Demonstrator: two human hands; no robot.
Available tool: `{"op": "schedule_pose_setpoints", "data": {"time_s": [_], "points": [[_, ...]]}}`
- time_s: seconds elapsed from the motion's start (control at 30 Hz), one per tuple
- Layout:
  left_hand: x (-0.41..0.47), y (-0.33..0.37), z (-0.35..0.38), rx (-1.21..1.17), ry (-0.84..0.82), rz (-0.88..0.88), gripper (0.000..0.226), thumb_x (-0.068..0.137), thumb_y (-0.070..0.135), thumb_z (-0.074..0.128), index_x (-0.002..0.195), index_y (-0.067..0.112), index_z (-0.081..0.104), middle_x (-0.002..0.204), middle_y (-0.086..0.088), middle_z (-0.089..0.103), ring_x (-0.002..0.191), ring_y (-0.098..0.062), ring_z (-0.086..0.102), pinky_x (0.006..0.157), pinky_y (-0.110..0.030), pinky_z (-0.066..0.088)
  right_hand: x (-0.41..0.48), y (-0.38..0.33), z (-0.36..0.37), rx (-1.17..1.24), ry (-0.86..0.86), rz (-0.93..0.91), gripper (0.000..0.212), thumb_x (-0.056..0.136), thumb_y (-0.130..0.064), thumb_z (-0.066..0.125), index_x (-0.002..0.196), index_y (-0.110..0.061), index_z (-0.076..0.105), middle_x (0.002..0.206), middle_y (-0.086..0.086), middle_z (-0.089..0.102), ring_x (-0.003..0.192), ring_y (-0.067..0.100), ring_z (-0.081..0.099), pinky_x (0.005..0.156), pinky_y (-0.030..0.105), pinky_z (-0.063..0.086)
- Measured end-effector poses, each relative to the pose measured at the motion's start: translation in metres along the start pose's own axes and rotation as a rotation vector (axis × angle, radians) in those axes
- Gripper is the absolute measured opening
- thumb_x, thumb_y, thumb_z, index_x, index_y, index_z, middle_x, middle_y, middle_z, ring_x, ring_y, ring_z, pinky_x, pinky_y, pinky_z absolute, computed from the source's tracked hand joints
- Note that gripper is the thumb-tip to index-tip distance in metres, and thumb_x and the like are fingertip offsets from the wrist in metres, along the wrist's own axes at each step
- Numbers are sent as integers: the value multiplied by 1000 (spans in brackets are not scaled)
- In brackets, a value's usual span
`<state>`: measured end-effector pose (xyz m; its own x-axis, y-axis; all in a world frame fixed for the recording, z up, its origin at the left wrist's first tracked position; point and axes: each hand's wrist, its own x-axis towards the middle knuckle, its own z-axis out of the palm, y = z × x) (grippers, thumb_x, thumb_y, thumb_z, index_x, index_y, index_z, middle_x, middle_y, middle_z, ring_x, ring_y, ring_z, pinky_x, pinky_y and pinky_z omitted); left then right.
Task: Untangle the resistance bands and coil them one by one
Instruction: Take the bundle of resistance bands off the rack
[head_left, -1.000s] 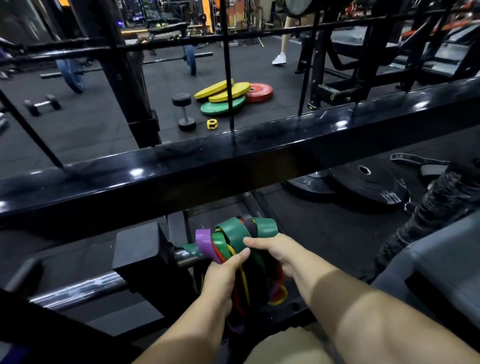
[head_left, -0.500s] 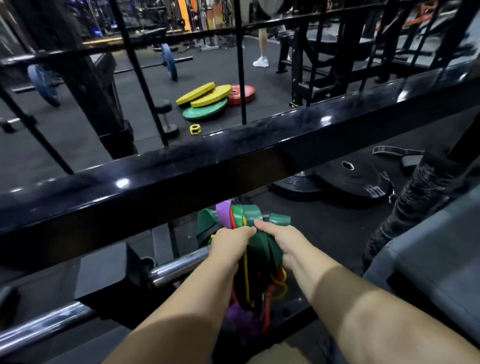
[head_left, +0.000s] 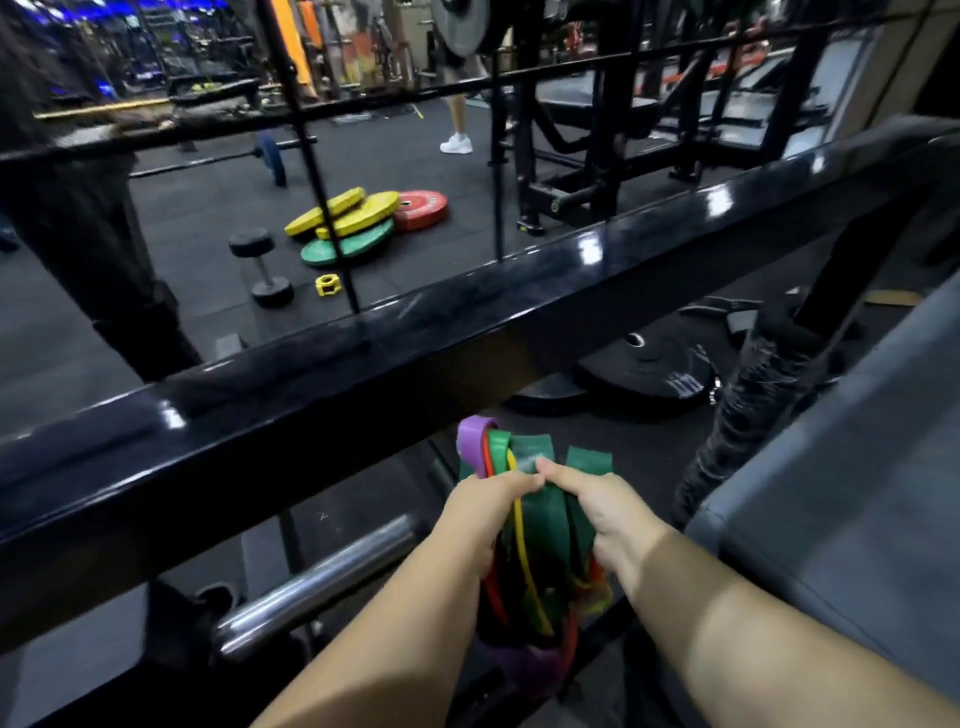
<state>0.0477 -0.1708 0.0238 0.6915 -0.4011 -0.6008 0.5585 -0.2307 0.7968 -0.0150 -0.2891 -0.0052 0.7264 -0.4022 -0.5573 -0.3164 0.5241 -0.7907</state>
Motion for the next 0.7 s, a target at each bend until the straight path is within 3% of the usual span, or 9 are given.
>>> {"op": "schedule_pose_setpoints", "data": {"time_s": [0.1,0.13,0.2,0.3,0.4,0.47,0.5,0.6,0.7], "points": [[-10,-4,10,-53,-93,57,54,52,27,87,101,9,72,97,-13,75,92,-32,71,94,-49,52,-21,-8,-7,-112,87,-31,88,37,-61,91,104,-6,72,100,15,73,93,32,70,90,46,54],[-18,-3,14,-48,-104,71,48,59,26,86,101,8,72,98,-14,74,91,-33,72,92,-49,53,-35,-15,-8,-140,106,-48,86,39,-67,88,98,-7,70,96,12,72,87,27,69,84,40,55],[-36,3,22,-62,-118,120,32,73,19,79,102,5,72,97,-18,74,90,-36,71,89,-50,54,-63,-31,-9,-155,122,-65,79,55,-74,78,99,-9,65,88,5,67,76,21,64,68,28,51],[-67,18,33,-73,-125,231,34,72,14,79,102,0,70,94,-22,73,87,-39,71,87,-57,54,-96,-47,-13,-51,232,-88,85,79,-62,69,141,-10,45,121,10,59,104,29,61,80,29,48],[-105,34,43,-78,-152,356,63,45,29,89,100,2,71,94,-21,73,88,-38,71,87,-60,53,-134,-57,-11,78,184,-204,115,50,-65,86,143,-10,45,130,14,61,113,32,62,90,41,54],[-136,45,49,-17,-186,382,57,52,33,89,100,6,73,95,-18,73,88,-34,71,89,-52,54,-151,-62,-20,76,176,-269,146,22,-74,86,148,-16,38,144,9,51,127,31,52,104,50,45],[-153,49,51,-2,-198,384,50,60,32,86,100,5,73,95,-17,73,85,-32,71,84,-46,57,-161,-65,-26,75,146,-304,149,20,-77,84,148,-17,38,148,7,47,132,30,48,107,53,41],[-198,53,59,-8,-326,364,26,80,23,75,96,2,72,87,-19,74,68,-29,72,62,-35,59,-216,-74,-33,-21,107,-394,141,21,-78,85,142,-14,48,148,8,47,132,30,48,109,56,38],[-235,50,80,23,-391,400,40,69,29,83,99,5,73,98,-18,73,83,-34,72,78,-41,57,-295,-83,-39,-36,170,-459,99,65,-59,81,145,-14,44,150,3,41,137,28,41,111,47,35]]}}
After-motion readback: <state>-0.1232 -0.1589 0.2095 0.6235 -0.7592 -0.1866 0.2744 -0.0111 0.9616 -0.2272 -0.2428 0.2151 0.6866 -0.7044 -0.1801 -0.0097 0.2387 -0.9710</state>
